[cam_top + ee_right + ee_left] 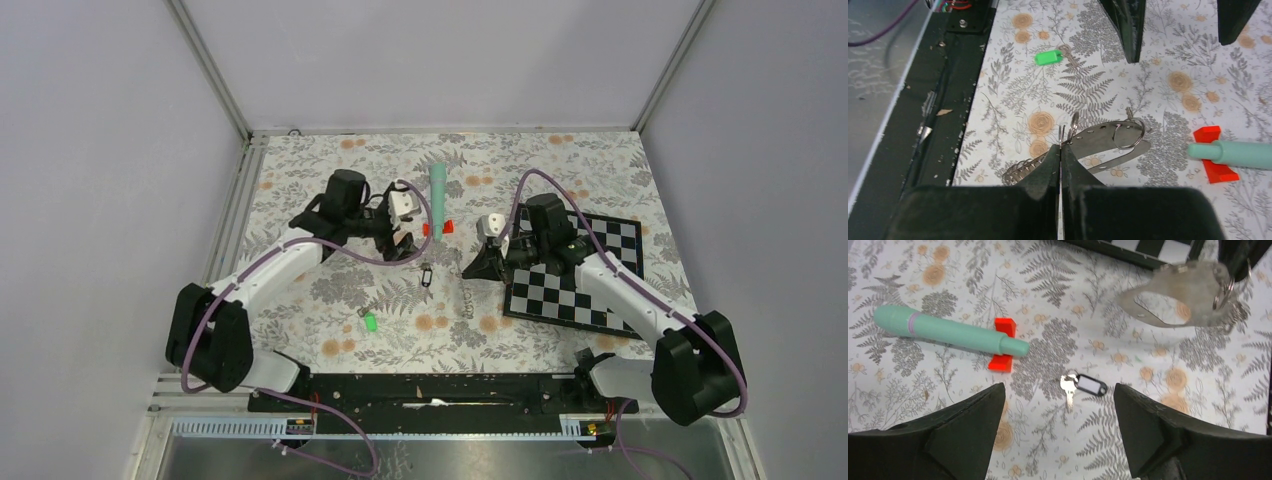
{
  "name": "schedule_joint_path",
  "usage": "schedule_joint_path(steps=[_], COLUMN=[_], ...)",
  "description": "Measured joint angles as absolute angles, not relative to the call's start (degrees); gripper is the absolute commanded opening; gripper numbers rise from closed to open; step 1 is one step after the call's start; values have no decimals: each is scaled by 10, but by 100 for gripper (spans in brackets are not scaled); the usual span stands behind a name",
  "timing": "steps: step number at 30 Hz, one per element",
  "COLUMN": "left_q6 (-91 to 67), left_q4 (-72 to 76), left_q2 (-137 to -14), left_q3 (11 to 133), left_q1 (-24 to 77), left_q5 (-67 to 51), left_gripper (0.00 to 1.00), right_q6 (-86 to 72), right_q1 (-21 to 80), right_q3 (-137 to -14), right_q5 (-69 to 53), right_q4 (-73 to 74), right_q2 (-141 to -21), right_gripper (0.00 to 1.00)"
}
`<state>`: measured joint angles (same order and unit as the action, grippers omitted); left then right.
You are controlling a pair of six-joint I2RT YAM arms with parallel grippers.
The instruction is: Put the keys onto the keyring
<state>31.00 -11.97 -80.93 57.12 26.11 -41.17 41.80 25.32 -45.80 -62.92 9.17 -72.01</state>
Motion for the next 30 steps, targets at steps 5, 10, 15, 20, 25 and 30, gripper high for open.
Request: schedule_joint_path(steps=[5, 10, 15, 20, 25, 30], left_q6=[395, 440, 505, 642, 784, 875], left_q4=[-193, -228, -234, -279, -366, -430], left_q2=[-793, -814, -861, -949, -1058, -1115], left_q3=[570, 568, 568, 628, 761, 830], left_q1=[255, 255, 255, 256, 256, 266], left_q5=[-423, -414, -417, -421, -418, -403], left_gripper=[87, 83, 81, 74, 65, 60], right_q6=[375, 358, 367, 375, 379, 385], right_q1=[250, 238, 217, 204, 191, 182], right_q3=[-454, -443, -443, -443, -443, -441], right_q5=[-648, -658, -660, -661, -661, -661], right_q4=[77, 72, 99, 122, 140, 147], right_q2=[-727, -727, -721, -705, -697, -689], right_gripper=[0, 0, 0, 0, 0, 0])
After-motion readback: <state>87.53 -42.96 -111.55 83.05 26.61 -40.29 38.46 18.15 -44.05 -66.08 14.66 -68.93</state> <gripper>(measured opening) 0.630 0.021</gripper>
